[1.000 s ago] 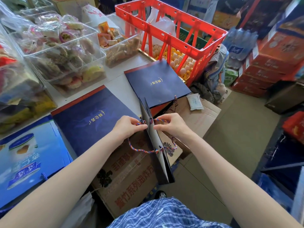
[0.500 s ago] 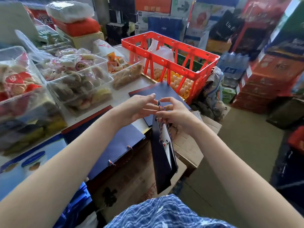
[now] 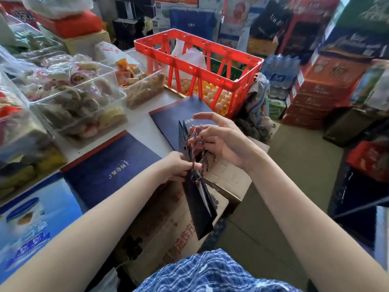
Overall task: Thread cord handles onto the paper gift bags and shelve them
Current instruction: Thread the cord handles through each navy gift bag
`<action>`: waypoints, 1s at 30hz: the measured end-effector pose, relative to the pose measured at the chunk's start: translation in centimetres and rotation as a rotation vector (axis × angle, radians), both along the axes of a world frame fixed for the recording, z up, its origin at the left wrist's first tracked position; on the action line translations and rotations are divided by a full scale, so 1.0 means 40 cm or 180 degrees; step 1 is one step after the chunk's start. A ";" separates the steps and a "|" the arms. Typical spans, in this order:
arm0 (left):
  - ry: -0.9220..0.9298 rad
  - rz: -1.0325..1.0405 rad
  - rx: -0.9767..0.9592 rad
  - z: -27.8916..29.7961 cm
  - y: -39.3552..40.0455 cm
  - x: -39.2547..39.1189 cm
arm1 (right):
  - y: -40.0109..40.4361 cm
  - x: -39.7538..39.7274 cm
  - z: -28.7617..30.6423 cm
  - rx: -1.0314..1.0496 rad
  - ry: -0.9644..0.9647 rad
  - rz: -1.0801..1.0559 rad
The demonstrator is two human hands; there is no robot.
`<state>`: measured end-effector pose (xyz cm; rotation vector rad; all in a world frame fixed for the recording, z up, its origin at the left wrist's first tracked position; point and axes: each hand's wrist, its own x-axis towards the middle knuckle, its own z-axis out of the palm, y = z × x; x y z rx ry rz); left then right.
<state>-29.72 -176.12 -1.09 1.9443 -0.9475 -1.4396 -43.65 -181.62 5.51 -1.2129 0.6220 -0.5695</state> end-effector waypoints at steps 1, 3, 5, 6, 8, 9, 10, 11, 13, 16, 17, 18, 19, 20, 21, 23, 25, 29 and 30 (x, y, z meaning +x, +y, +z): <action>0.0076 0.0060 0.0012 -0.009 0.002 0.010 | -0.005 -0.019 -0.005 0.0066 0.0031 -0.0103; 0.0086 0.0214 -0.0145 -0.014 0.007 0.028 | -0.010 -0.056 -0.019 0.0327 -0.0030 -0.0276; -0.0139 0.0231 -0.0396 -0.005 0.008 0.038 | -0.008 -0.073 -0.031 0.0516 -0.0173 -0.0317; -0.0396 0.0135 -0.0497 0.002 0.006 0.039 | -0.007 -0.075 -0.035 0.0514 -0.0218 -0.0345; -0.1200 -0.0187 -0.0666 0.014 -0.003 0.040 | -0.014 -0.075 -0.033 0.0183 -0.0019 -0.0480; -0.1608 -0.0331 -0.0740 0.022 -0.008 0.044 | -0.023 -0.077 -0.028 -0.0324 0.0328 -0.0556; -0.1861 -0.0417 -0.0805 0.032 -0.012 0.051 | -0.037 -0.082 -0.026 -0.1179 0.0932 -0.0578; -0.1909 -0.0496 -0.0845 0.041 -0.015 0.061 | -0.053 -0.085 -0.030 -0.2177 0.1738 -0.0423; -0.1709 -0.0788 -0.0898 0.068 -0.013 0.078 | -0.080 -0.080 -0.047 -0.3613 0.3105 0.0248; -0.1423 -0.1317 -0.1003 0.114 -0.003 0.088 | -0.099 -0.042 -0.066 -0.4246 0.3535 0.0805; -0.1402 -0.1356 -0.1064 0.124 0.001 0.094 | -0.107 -0.028 -0.067 -0.4144 0.3332 0.0838; -0.1402 -0.1331 -0.1115 0.129 0.007 0.106 | -0.116 -0.018 -0.067 -0.3941 0.3104 0.0818; -0.1419 -0.1281 -0.1113 0.133 0.014 0.122 | -0.122 -0.012 -0.062 -0.3730 0.2946 0.0764; -0.1460 -0.1238 -0.1086 0.139 0.025 0.137 | -0.131 -0.006 -0.055 -0.3609 0.2860 0.0688; -0.1547 -0.1208 -0.0994 0.148 0.039 0.153 | -0.144 0.000 -0.043 -0.3612 0.2787 0.0613; -0.1873 -0.1146 -0.0972 0.181 0.064 0.183 | -0.171 0.022 -0.007 -0.3780 0.2658 0.0399; -0.2398 -0.0939 -0.1388 0.231 0.078 0.209 | -0.195 0.057 0.055 -0.3974 0.2379 0.0168; -0.3593 -0.0046 -0.2253 0.344 0.085 0.255 | -0.200 0.154 0.195 -0.4488 0.1734 -0.0553; -0.3805 0.0135 -0.2309 0.360 0.092 0.262 | -0.198 0.181 0.207 -0.4585 0.1650 -0.0715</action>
